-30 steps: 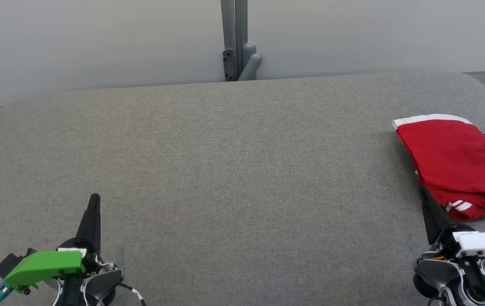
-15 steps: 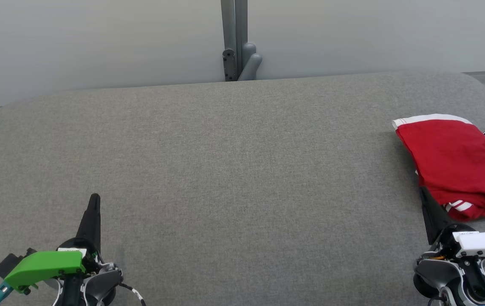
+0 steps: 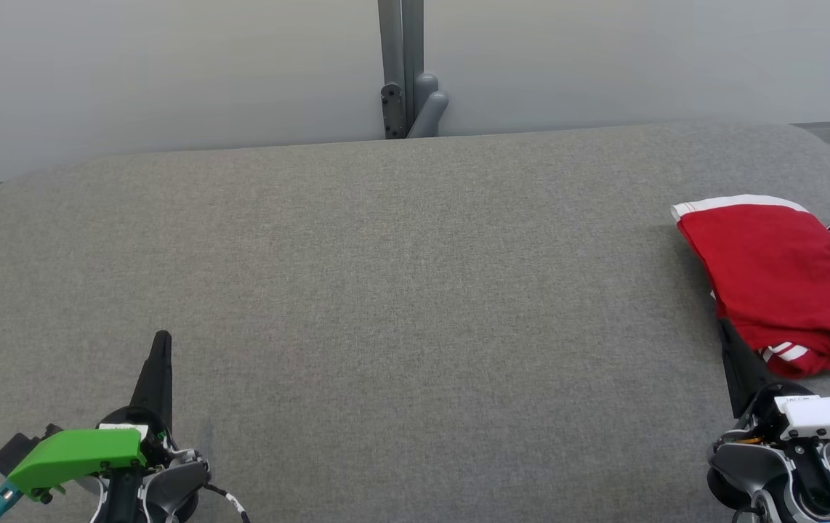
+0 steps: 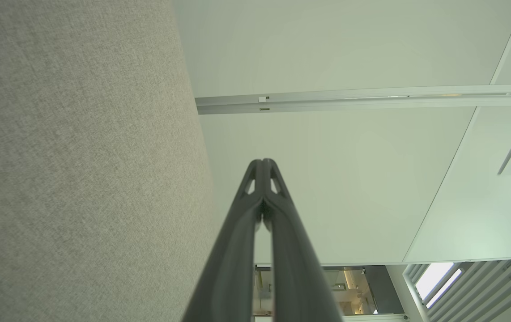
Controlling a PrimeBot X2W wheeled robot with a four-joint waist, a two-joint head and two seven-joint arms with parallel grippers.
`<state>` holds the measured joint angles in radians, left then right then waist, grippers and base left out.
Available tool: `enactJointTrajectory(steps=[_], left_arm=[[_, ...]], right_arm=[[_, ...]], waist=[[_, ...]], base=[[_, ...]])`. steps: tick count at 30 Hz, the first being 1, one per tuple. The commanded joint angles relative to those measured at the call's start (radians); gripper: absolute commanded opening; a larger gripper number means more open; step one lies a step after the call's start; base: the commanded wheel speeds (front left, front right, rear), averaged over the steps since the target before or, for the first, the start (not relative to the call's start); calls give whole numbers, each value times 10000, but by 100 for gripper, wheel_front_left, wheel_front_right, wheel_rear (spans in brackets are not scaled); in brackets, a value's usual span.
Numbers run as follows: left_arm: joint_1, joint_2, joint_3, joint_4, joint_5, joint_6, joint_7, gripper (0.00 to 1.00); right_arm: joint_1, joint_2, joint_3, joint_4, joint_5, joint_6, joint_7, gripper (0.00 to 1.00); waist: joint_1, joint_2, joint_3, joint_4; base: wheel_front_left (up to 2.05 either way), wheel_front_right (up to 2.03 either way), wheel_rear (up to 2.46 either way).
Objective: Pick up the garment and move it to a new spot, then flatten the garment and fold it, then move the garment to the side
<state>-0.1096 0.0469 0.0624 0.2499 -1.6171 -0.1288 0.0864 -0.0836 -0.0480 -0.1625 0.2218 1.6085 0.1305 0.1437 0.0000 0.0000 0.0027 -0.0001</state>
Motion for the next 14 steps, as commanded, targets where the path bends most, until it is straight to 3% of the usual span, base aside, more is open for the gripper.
enactJointTrajectory(steps=[1,14], left_arm=[[-123,64,24,-26,-22,-42,9,0],[-123,64,24,-26,-22,-42,8,0]], right_arm=[[-35,-44,3,21,55,4,9,0],[-35,-44,3,21,55,4,9,0]], waist=[[0,0,0,0],[0,0,0,0]], base=[[0,0,0],[0,0,0]])
